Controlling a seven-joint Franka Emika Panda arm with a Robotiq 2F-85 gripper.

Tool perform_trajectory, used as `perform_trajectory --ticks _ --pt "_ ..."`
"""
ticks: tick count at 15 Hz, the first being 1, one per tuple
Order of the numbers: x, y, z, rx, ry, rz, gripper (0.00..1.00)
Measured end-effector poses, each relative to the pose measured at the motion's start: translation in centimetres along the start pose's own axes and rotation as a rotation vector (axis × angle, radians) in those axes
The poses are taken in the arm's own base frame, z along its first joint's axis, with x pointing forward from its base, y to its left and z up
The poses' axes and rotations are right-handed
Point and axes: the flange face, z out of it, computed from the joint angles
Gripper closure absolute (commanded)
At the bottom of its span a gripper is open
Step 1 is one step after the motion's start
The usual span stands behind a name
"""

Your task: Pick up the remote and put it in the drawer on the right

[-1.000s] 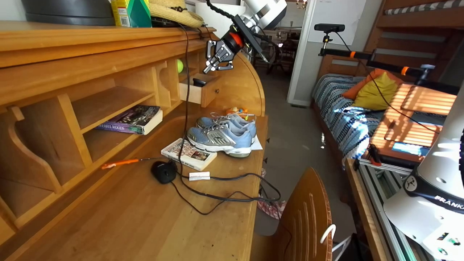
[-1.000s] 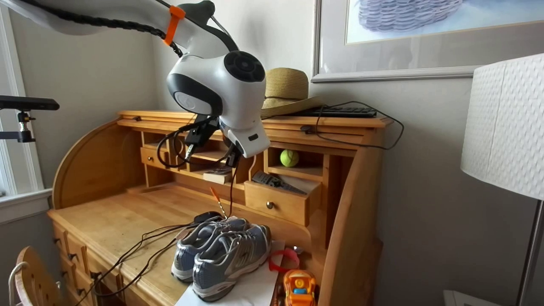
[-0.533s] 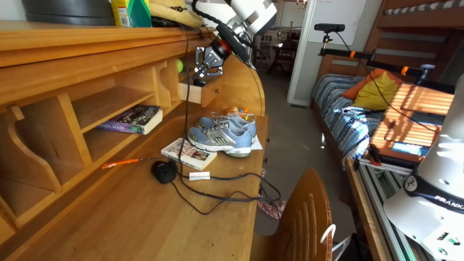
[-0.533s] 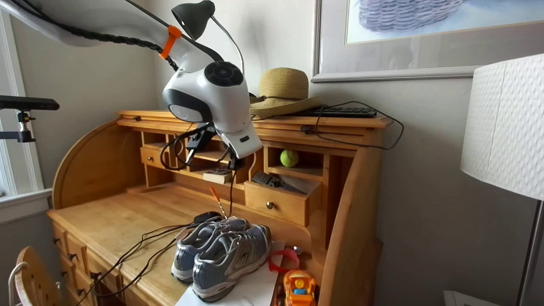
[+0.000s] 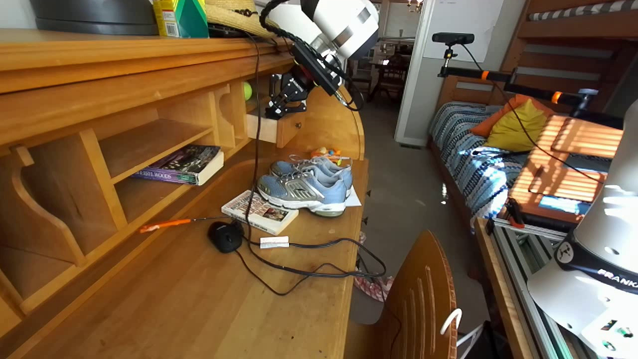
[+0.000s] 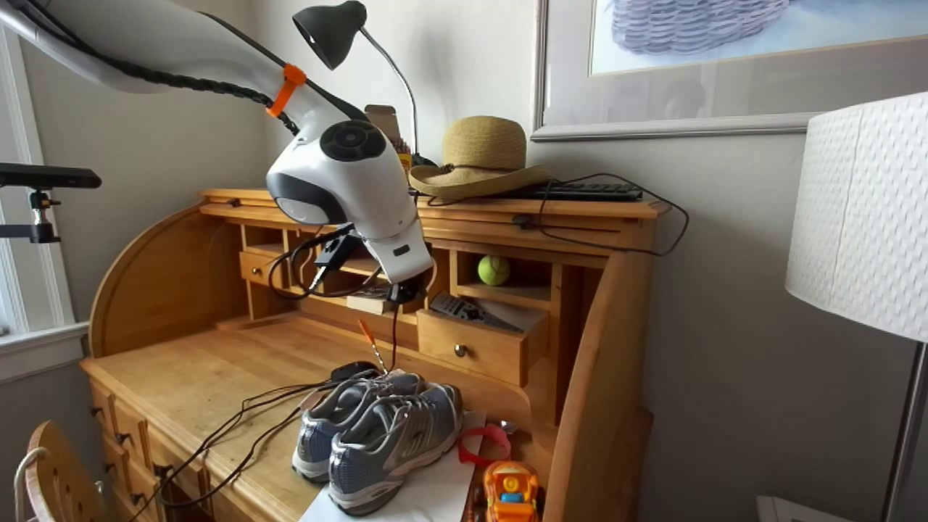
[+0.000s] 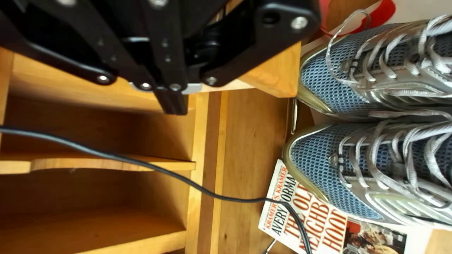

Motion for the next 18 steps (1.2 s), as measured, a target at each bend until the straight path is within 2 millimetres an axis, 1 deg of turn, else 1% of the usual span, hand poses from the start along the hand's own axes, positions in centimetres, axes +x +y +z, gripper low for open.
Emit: perform_trajectory --ticks 3,6,11,18 --pt "0.6 0.2 -0.3 0.018 0.082 0.028 1.00" --pt "0.1 -0.2 0.1 0.029 0.126 0.044 1.00" --pt "-0.1 -0.2 1.2 0.013 0.139 0.096 1.00" --pt "-0.1 0.5 2.5 -0.015 0.090 0.082 1.00"
